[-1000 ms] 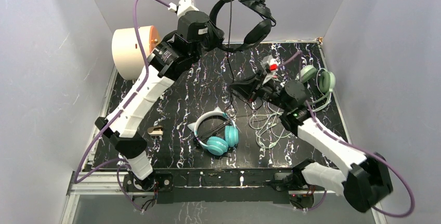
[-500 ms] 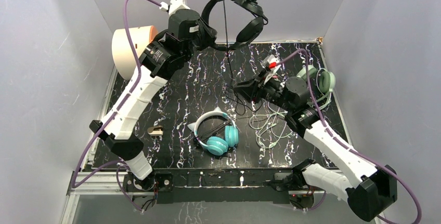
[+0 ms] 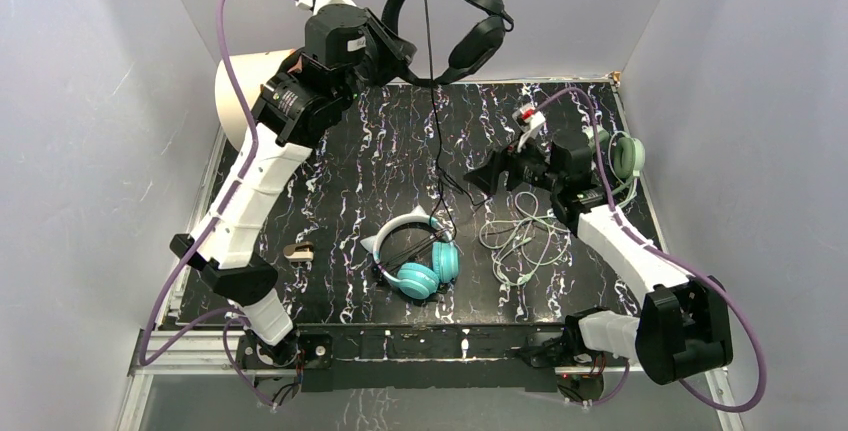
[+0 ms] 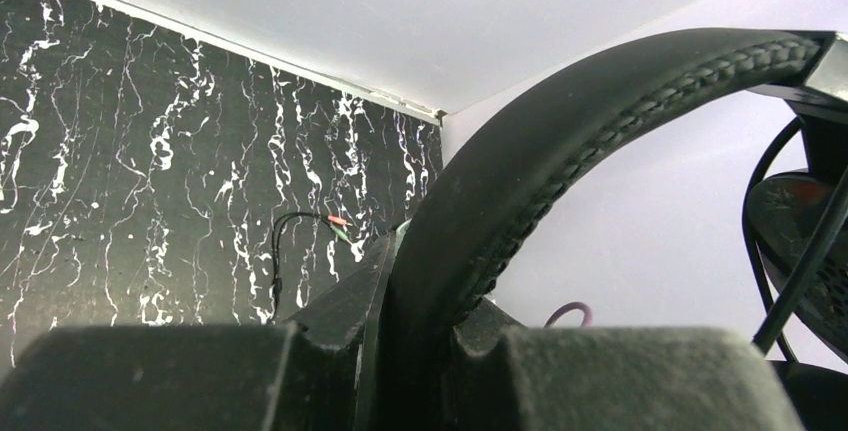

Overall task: Wrap the headphones
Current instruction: Wrap the headphones cable around the headphones.

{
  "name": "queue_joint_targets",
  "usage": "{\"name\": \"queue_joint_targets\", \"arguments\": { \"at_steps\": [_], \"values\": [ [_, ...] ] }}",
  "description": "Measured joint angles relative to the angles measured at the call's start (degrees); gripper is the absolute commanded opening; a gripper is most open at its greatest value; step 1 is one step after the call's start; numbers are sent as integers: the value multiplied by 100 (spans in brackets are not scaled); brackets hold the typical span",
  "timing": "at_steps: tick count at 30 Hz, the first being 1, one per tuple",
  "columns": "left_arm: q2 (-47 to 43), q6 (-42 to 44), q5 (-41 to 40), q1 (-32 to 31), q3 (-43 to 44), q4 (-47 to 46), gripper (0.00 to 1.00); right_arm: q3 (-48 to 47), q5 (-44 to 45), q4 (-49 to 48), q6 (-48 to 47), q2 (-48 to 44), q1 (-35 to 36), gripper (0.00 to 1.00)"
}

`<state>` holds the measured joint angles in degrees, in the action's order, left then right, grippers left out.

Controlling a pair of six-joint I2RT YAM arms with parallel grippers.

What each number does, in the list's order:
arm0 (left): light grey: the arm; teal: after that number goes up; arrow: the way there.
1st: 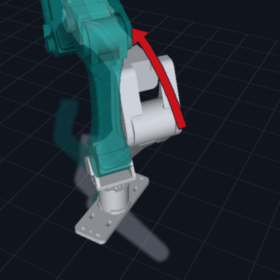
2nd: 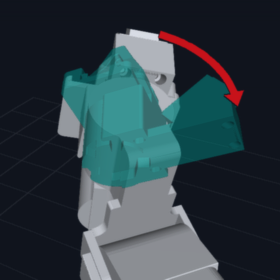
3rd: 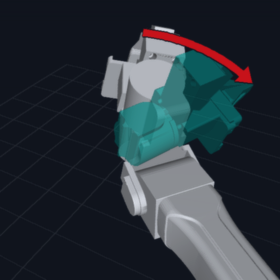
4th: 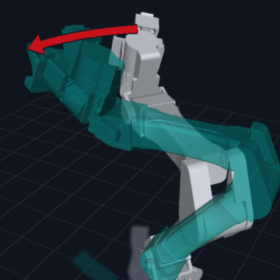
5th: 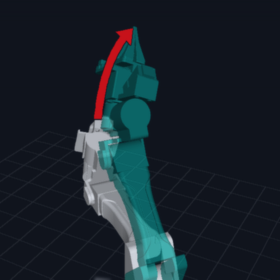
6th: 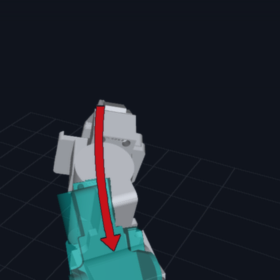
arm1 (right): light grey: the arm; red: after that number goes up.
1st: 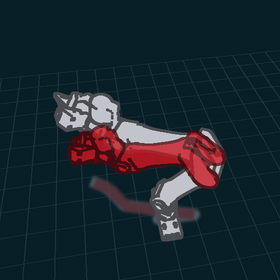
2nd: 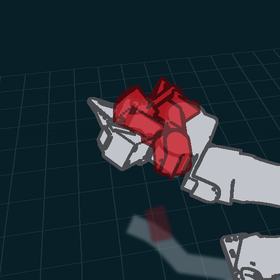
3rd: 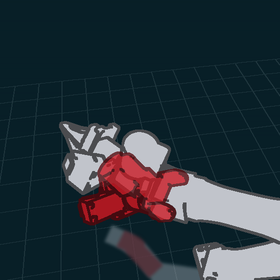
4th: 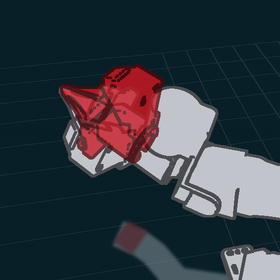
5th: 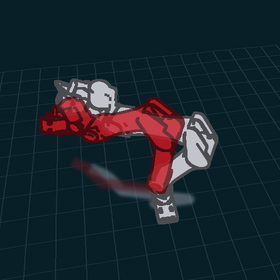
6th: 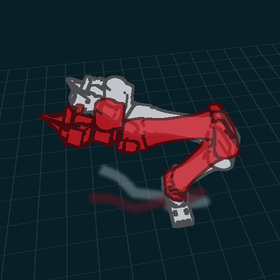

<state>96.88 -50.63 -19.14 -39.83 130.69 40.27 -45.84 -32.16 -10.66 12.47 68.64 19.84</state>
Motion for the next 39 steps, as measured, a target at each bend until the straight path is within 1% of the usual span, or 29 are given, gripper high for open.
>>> {"name": "queue_joint_targets", "arguments": {
  "at_steps": [3,6,9,12,15,19,24,27,31,32,33,34,36,37,39],
  "values": [
    [31,-4,83,79,72,4,0,385,-243,-293,-170,0,-260,91],
    [83,-20,170,127,125,4,0,776,-422,-544,-343,42,-323,91],
    [131,-42,238,153,142,-11,0,1191,-581,-999,-431,133,-334,92],
    [164,-52,334,153,142,-33,0,1523,-649,-1486,-525,356,-337,89],
    [175,-59,398,153,142,-44,0,1523,-734,-1899,-603,896,-337,89],
    [175,-59,474,153,140,-98,0,1447,-719,-2151,-767,1373,-332,91],
    [170,-59,544,153,72,-205,0,883,-693,-2430,-970,2006,-249,92],
    [170,-59,586,153,48,-245,0,656,-612,-2653,-1012,2288,-44,88],
    [170,-59,625,153,39,-313,0,568,-535,-3154,-758,2671,188,82],
    [170,-59,629,153,39,-339,0,566,-533,-3320,-645,2767,201,79],
    [170,-59,632,153,39,-365,0,553,-540,-3501,-516,2896,201,74],
    [170,-59,634,153,39,-400,0,516,-549,-3641,-389,3025,199,67],
    [164,-59,638,153,39,-435,0,387,-579,-3849,-201,3272,192,49],
    [160,-59,645,153,39,-442,0,302,-586,-3901,-98,3388,192,38],
    [133,-55,640,153,39,-448,0,153,-584,-3923,103,3512,179,1]
  ]
}}
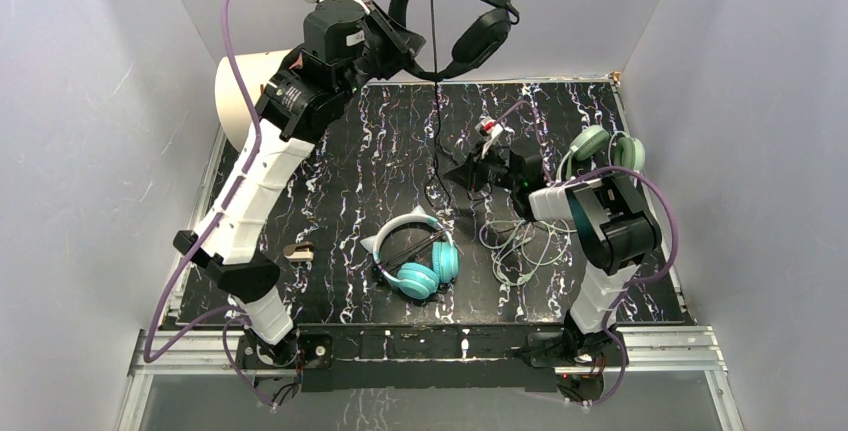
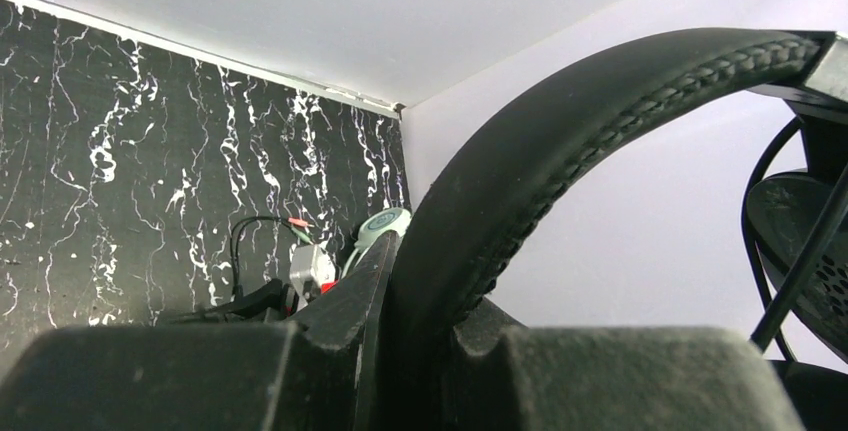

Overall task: Wrap the headphones
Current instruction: Wrap the headphones cable around the headphones.

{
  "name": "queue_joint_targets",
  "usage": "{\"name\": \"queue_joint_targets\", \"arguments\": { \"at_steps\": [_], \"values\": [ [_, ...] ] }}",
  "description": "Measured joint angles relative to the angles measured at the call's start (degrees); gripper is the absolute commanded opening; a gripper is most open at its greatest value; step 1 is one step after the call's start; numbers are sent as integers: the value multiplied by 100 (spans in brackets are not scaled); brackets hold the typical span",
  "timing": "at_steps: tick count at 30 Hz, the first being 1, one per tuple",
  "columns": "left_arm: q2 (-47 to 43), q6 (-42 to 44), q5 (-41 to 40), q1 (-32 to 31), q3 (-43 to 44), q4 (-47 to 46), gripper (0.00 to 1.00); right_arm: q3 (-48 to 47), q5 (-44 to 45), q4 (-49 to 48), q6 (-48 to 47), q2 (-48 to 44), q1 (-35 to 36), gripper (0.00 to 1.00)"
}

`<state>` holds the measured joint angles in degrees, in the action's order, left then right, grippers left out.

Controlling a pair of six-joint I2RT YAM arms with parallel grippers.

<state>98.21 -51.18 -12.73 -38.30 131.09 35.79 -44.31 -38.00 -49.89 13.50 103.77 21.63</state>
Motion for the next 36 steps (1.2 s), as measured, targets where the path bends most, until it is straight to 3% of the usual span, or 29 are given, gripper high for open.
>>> {"name": "queue_joint_targets", "arguments": {
  "at_steps": [5,8,12,17,26,27,29,36],
  "values": [
    [-267,203,-269,0,0,-20,0,11,629,431,411,-380,-181,0],
    [-675,514,-688,0,0,-24,0,232,1954,1421,629,-1390,-518,0],
    [-1528,1043,-1381,0,0,-122,0,216,3484,2503,802,-2656,-1165,0],
    [-2667,1609,-2181,0,33,-426,0,48,4240,3556,1005,-2990,-2184,0],
    [-3866,2492,-3375,-13,361,-793,0,-378,4415,5088,984,-2787,-3244,0],
    [-3897,2531,-3456,-17,376,-796,0,-431,4415,5171,927,-2787,-3272,3],
    [-3901,2551,-3532,-33,367,-782,0,-518,4310,5265,791,-2787,-3292,21],
    [-3053,2155,-3261,-61,234,-487,0,-717,2527,5278,256,-2815,-3279,27]
  ]
}}
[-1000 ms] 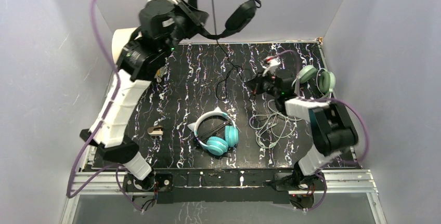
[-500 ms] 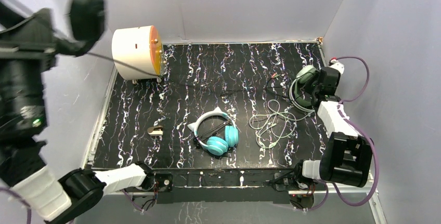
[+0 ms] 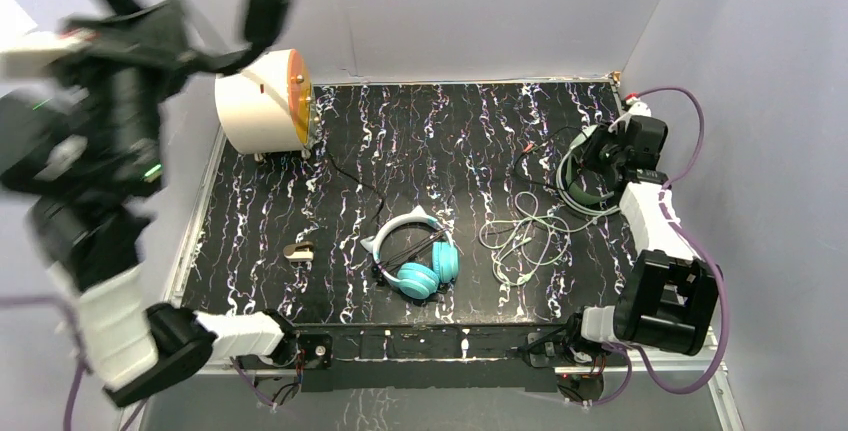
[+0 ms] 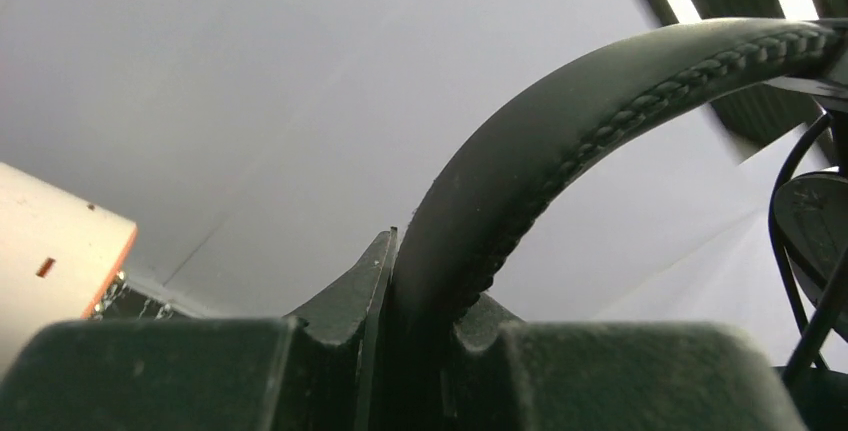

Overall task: Wrap the headphones
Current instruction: Wrap the headphones cable around the headphones.

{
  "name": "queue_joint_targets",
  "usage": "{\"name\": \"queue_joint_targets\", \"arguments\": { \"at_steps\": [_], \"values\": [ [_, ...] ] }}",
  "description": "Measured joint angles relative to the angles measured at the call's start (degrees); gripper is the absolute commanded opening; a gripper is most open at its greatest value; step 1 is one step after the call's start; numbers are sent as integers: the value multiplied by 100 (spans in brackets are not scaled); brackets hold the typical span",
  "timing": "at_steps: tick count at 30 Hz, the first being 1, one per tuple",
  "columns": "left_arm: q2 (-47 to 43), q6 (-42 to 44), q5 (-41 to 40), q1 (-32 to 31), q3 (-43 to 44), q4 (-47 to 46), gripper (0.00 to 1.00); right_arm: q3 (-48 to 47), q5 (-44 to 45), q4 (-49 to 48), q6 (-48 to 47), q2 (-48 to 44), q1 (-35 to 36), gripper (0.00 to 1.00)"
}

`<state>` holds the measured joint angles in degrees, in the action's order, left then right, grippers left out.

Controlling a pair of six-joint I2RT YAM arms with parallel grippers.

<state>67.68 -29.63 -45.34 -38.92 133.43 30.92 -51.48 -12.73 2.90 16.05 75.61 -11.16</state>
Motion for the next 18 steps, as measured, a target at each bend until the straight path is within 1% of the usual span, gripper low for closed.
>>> {"name": "queue_joint_targets", "arguments": {
  "at_steps": [2,6,9,10,11,14,18],
  "values": [
    [595,-46,111,-2,153,59,0,-195,-317,157,-109,105,7,33],
    [2531,2,326,-17,999,199,0,-435,-420,619,-164,332,7,54],
    [3740,50,610,2,1043,326,0,-343,-424,973,-125,282,9,72],
    [4004,50,702,13,1023,398,0,-280,-415,1080,-111,188,9,77],
    [4280,50,800,17,964,463,0,-214,-407,1187,-101,46,9,79],
    [4734,-9,1058,96,820,721,0,-186,-417,1445,-98,-433,22,84],
    [4706,-260,1353,291,581,841,0,-188,-669,1397,-153,-931,278,93]
  ]
}}
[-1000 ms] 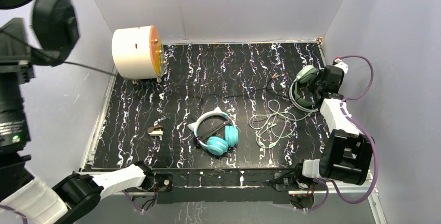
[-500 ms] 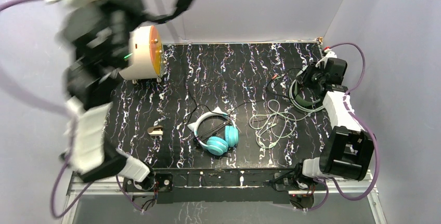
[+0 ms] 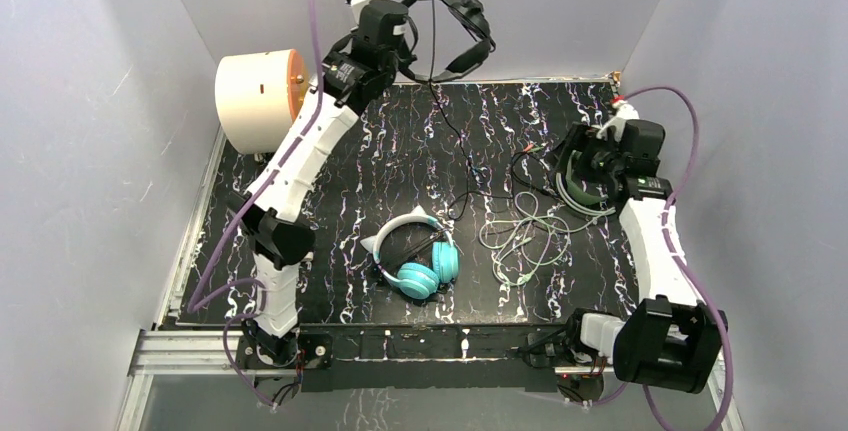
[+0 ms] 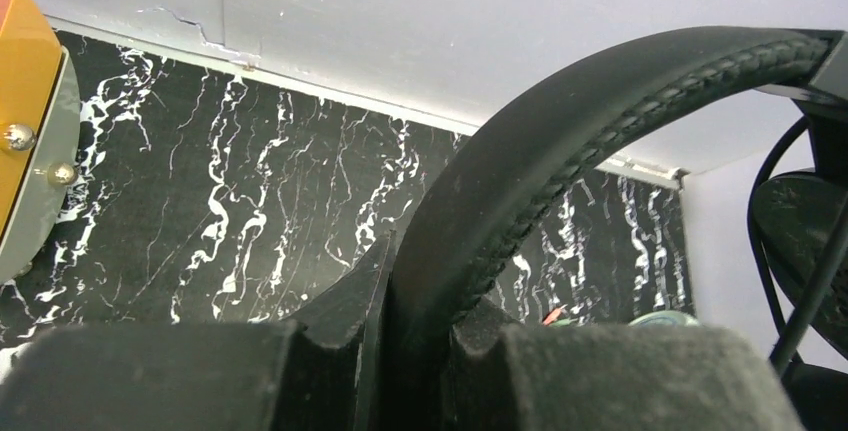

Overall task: Wrap the headphones
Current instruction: Wrap the headphones cable around the headphones.

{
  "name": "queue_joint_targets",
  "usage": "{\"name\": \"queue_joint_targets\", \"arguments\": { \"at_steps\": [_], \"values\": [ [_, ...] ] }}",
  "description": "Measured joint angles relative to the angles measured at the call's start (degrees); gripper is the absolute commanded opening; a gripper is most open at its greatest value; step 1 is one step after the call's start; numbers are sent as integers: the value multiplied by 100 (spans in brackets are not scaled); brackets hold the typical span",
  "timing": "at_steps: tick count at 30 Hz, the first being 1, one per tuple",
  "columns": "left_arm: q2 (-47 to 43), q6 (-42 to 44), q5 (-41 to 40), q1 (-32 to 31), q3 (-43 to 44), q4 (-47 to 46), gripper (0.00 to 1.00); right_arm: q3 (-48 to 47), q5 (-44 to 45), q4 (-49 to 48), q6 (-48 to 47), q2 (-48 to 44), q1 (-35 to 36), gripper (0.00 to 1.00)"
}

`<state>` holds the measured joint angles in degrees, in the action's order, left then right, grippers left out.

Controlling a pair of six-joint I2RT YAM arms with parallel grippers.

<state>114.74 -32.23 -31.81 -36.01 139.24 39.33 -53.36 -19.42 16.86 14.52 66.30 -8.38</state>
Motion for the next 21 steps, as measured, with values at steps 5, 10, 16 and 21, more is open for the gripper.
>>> {"name": "queue_joint_targets", "arguments": {
  "at_steps": [5,10,16,21],
  "values": [
    [-273,-304,229,153,-15,7,0,-94,-758,-365,-608,50,1167,99],
    [-511,-671,680,192,-61,22,0,-7,-1947,-1679,-925,267,2155,99],
    [-678,-1056,1292,269,-295,111,0,157,-2822,-3521,-815,927,2798,99],
    [-748,-1298,1698,299,-450,149,0,358,-3126,-4782,-463,1344,3265,98]
  ]
}}
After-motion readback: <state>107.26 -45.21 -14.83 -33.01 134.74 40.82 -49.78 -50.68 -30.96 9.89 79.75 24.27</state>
